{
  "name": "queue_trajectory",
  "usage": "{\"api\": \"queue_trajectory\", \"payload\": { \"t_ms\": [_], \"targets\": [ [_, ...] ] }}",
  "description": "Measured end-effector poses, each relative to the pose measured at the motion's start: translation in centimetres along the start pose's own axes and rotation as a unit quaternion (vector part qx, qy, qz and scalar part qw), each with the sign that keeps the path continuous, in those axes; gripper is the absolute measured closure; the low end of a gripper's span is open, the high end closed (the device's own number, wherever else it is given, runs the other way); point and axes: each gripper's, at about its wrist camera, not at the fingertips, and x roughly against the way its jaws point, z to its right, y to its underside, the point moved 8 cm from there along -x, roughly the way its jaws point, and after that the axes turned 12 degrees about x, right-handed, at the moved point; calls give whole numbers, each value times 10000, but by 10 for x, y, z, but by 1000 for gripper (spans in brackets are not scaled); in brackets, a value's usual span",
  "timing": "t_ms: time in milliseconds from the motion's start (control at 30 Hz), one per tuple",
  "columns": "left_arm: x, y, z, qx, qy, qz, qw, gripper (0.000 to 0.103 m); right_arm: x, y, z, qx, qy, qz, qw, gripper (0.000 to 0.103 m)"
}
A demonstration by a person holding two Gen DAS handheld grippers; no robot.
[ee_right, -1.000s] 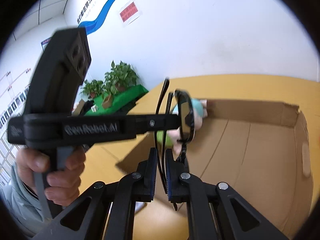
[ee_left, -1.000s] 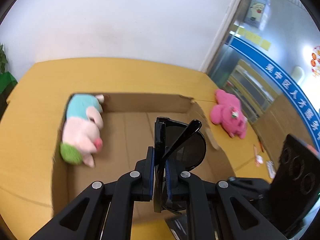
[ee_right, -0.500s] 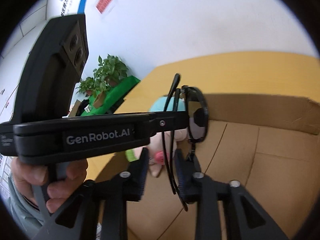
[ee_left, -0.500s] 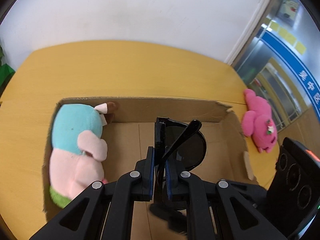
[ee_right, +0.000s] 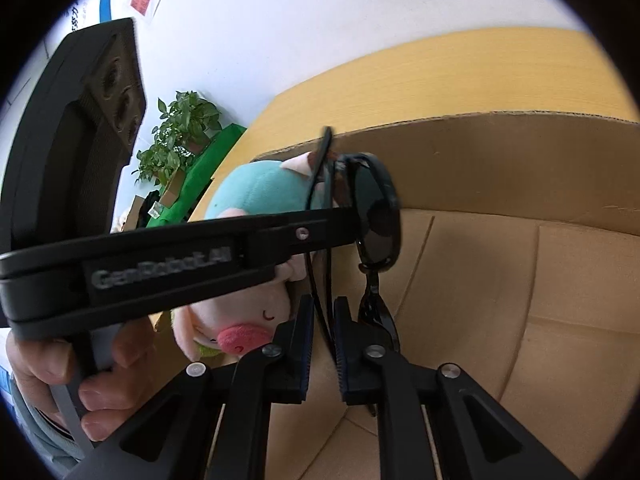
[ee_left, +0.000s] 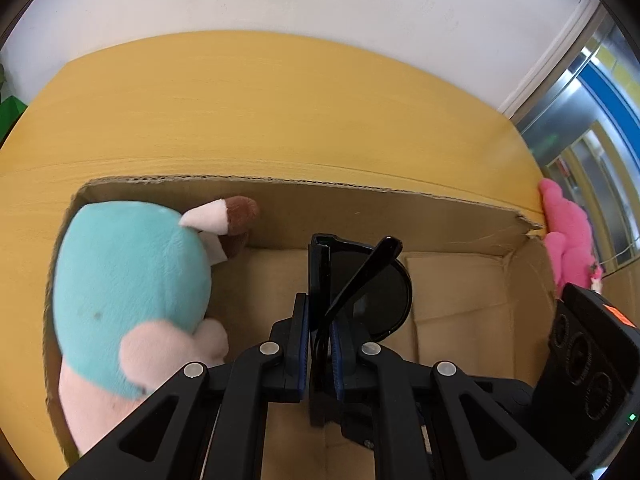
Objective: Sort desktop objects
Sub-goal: 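Lower the sunglasses into the box beside the pig and open the right tool, then withdraw the right tool from the box toward the black charger box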
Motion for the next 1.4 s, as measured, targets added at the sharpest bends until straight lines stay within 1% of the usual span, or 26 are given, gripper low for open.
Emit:
{"api": "queue_trajectory", "payload": {
  "t_ms": [133, 267, 367, 433, 500, 533, 567, 600, 667, 733, 767, 800, 833, 867, 900, 933, 967, 1000, 1067, 1133, 1200, 1233, 1267, 1333, 1367, 1400],
  "targets": [
    [-17, -4, -3, -47, -129, -112, 9998, 95, -11, 8, 10, -282, -111, -161, 9994, 86],
    [-27, -4, 1, -164, -254, -138, 9994, 95, -16, 11, 15, -411, -100, -214, 9989, 86],
    [-30, -5, 0, -61, -194, -166, 9997, 94, -18, 12, 16, -425, -40, -255, 9988, 82],
    [-25, -6, -2, 32, -109, -177, 9998, 90, -18, 13, 17, -447, -4, -263, 9987, 80],
    [-14, -7, -1, 36, -93, -111, 9999, 78, -17, 13, 16, -403, 147, -291, 9987, 70],
    [-8, -8, 0, 21, -78, -56, 10000, 75, -15, 13, 14, -328, 250, -301, 9987, 59],
    [0, -8, 1, -2, -64, 18, 10000, 68, -13, 13, 10, -194, 399, -324, 9985, 52],
    [14, -8, 2, -77, -92, 185, 9998, 61, -10, 12, 6, -97, 516, -327, 9981, 49],
    [44, -7, 4, -282, -76, 542, 9981, 57, -2, 10, -6, 125, 706, -329, 9969, 43],
    [74, -5, 8, -460, -11, 924, 9947, 53, 14, 7, -20, 409, 962, -290, 9941, 40],
    [92, -2, 7, -531, 33, 1131, 9922, 48, 26, 5, -28, 592, 1124, -206, 9917, 37],
    [120, 3, 7, -626, 107, 1477, 9870, 41, 42, 2, -39, 788, 1301, -48, 9883, 34],
    [139, 8, 6, -681, 145, 1740, 9823, 38, 55, 0, -47, 903, 1430, 97, 9855, 29],
    [159, 14, 4, -732, 179, 2032, 9762, 30, 74, -2, -57, 1021, 1602, 306, 9813, 25],
    [182, 23, 3, -784, 204, 2394, 9675, 23, 97, 2, -69, 1127, 1763, 555, 9763, 24],
    [208, 34, -1, -839, 233, 2801, 9560, 20, 118, -1, -70, 1205, 1873, 778, 9718, 24],
    [226, 44, -4, -874, 254, 3092, 9466, 17, 146, -15, -68, 1279, 2006, 1074, 9653, 22],
    [249, 55, -7, -912, 267, 3443, 9340, 12, 163, -11, -70, 1309, 2104, 1244, 9608, 21],
    [279, 77, -16, -948, 229, 3801, 9198, 7, 199, -3, -85, 1349, 2369, 1562, 9494, 19],
    [300, 97, -23, -890, 221, 4025, 9108, 6, 223, 9, -104, 1363, 2439, 1696, 9451, 18],
    [316, 120, -29, -831, 234, 4119, 9071, 6, 240, 32, -115, 1416, 2453, 1655, 9447, 17],
    [320, 129, -29, -815, 222, 4152, 9058, 6, 244, 42, -124, 1475, 2535, 1597, 9426, 17],
    [326, 140, -31, -825, 198, 4199, 9036, 6, 234, 44, -134, 1505, 2600, 1569, 9408, 17],
    [330, 157, -25, -887, 177, 4249, 9007, 6, 239, 58, -144, 1546, 2853, 1554, 9330, 17],
    [334, 167, -25, -911, 180, 4270, 8995, 6, 250, 68, -152, 1570, 3039, 1564, 9266, 17],
    [338, 180, -23, -966, 213, 4283, 8982, 6, 258, 74, -156, 1591, 3133, 1552, 9233, 17]
  ]
}}
